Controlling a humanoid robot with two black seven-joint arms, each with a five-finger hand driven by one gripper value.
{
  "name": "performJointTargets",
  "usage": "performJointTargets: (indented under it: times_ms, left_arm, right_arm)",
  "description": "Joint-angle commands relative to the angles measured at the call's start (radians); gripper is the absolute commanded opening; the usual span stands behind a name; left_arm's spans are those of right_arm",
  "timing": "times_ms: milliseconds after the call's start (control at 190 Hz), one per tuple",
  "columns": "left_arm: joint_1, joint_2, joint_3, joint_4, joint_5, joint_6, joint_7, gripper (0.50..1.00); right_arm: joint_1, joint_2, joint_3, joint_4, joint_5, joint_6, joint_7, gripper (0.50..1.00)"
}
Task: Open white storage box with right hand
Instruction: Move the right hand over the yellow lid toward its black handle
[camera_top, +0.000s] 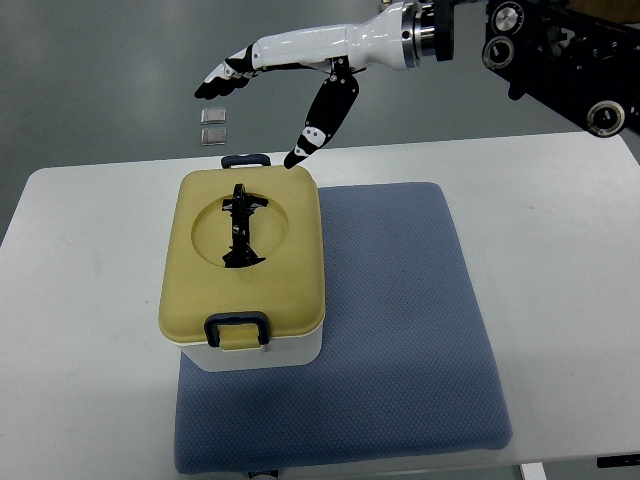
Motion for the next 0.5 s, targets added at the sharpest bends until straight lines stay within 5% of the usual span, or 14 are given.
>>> performJointTargets:
  times_ms: [0,493]
  left_arm:
    - [0.0,0.0,0.0,0.0,0.0,-0.001,0.0,1.0]
    - [0.0,0.0,0.0,0.0,0.0,0.0,0.0,1.0]
  right_arm:
    - [0.026,0.03,-0.043,0.015,-0.024,0.0,0.002,0.924]
    - [0.111,0.139,-0.198,0.018,-0.203,0.0,0.006,0.921]
